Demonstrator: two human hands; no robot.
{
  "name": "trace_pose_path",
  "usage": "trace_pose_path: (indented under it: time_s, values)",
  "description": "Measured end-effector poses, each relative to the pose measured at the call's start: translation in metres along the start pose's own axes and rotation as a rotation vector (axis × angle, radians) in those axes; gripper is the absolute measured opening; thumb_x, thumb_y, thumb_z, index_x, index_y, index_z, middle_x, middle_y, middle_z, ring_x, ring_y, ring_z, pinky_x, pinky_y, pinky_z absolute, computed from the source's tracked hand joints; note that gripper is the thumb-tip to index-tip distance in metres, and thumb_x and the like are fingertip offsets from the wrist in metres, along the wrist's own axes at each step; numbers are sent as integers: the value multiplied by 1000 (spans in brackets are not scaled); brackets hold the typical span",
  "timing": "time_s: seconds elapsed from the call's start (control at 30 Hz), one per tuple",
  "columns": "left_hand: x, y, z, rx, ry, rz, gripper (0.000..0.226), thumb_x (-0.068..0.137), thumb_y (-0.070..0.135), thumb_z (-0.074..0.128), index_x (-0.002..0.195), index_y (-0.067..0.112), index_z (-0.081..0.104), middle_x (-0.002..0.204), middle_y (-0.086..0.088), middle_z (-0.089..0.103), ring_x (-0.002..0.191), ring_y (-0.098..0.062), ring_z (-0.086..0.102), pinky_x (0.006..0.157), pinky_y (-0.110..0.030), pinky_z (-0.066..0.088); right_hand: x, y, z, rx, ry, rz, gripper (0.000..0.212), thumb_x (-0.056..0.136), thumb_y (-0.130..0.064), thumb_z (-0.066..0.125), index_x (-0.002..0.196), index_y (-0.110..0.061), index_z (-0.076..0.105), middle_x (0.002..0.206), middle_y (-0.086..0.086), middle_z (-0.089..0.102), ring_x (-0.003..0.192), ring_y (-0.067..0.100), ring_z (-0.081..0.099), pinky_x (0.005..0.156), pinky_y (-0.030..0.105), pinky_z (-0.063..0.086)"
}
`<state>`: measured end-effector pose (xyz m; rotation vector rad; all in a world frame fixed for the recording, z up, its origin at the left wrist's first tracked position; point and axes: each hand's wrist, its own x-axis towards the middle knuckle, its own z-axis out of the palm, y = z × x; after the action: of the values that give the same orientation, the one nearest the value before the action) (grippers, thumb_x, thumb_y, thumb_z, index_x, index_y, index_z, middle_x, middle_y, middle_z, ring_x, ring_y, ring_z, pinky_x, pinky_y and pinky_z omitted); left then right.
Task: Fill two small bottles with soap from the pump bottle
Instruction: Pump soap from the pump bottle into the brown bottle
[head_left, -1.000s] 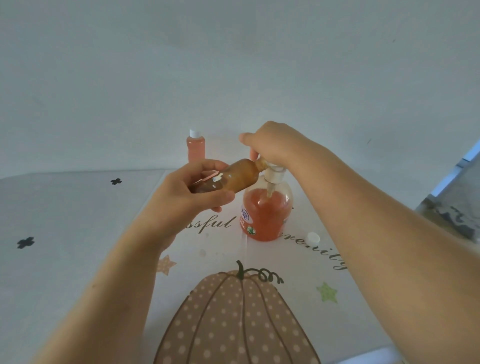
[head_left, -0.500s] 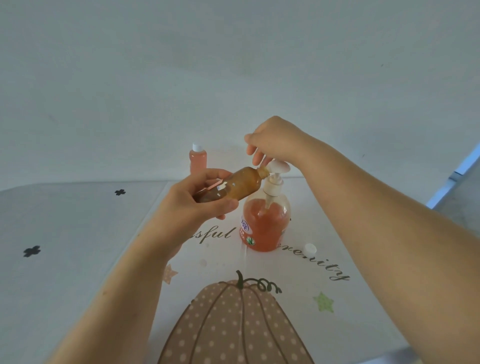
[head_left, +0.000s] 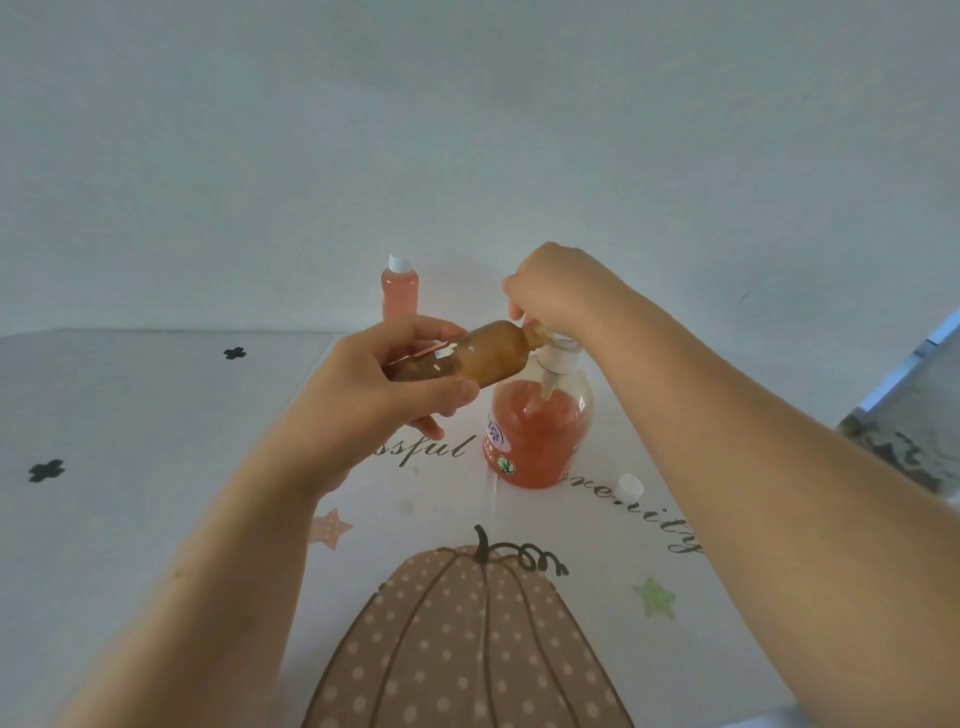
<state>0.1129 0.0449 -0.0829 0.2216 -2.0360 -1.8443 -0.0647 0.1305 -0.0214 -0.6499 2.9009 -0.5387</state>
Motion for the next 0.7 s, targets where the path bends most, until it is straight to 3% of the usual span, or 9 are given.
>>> trace_pose_path:
  time_s: [0.17, 0.3, 0.5, 0.7]
  values:
    - [0, 1, -2, 35, -27, -5, 43, 67, 8, 81, 106, 22, 70, 85, 0, 72, 71, -24, 70, 63, -30, 57, -1, 3, 1, 51, 11, 13, 27, 89, -18, 48, 96, -12, 74, 92, 6, 75, 88, 27, 69, 75, 33, 48]
    - [-2, 3, -6, 20, -56, -4, 48, 61, 8, 71, 107, 21, 68, 89, -3, 72, 77, -34, 71, 69, -34, 59, -4, -1, -6, 68, 31, 18, 26, 89, -17, 49, 96, -11, 73, 94, 7, 76, 89, 27, 70, 83, 34, 52]
    - [-5, 8, -7, -63, -101, 16, 44, 67, 7, 69, 110, 13, 67, 91, -11, 73, 81, -31, 73, 66, -29, 59, -11, -6, -16, -48, 39, -15, 20, 91, -14, 51, 94, -13, 71, 86, 5, 68, 73, 23, 61, 62, 28, 40]
    - [-3, 5, -6, -82, -118, -10, 40, 68, 7, 69, 108, 15, 68, 89, -7, 73, 80, -34, 73, 67, -34, 60, -4, -5, -12, 10, 5, 17, 27, 90, -16, 50, 99, -13, 75, 95, 4, 74, 85, 24, 69, 73, 31, 48]
